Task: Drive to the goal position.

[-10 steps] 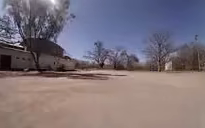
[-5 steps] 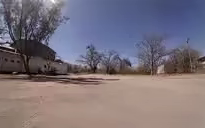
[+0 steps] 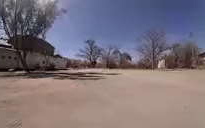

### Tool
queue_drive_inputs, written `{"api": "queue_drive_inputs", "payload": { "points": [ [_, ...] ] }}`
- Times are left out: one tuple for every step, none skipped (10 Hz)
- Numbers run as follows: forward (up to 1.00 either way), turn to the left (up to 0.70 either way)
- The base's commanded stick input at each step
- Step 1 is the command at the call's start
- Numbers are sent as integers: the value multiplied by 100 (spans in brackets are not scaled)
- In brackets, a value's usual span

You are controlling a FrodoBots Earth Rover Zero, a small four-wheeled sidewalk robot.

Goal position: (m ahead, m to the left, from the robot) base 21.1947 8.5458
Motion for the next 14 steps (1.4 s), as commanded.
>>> {"api": "queue_drive_inputs", "payload": {
  "points": [
    [100,0],
    [100,0],
    [100,0],
    [100,0],
    [100,0],
    [100,11],
    [100,27],
    [100,14],
    [100,0],
    [100,0],
    [100,0],
    [100,0],
    [100,0],
    [100,0]
  ]
}}
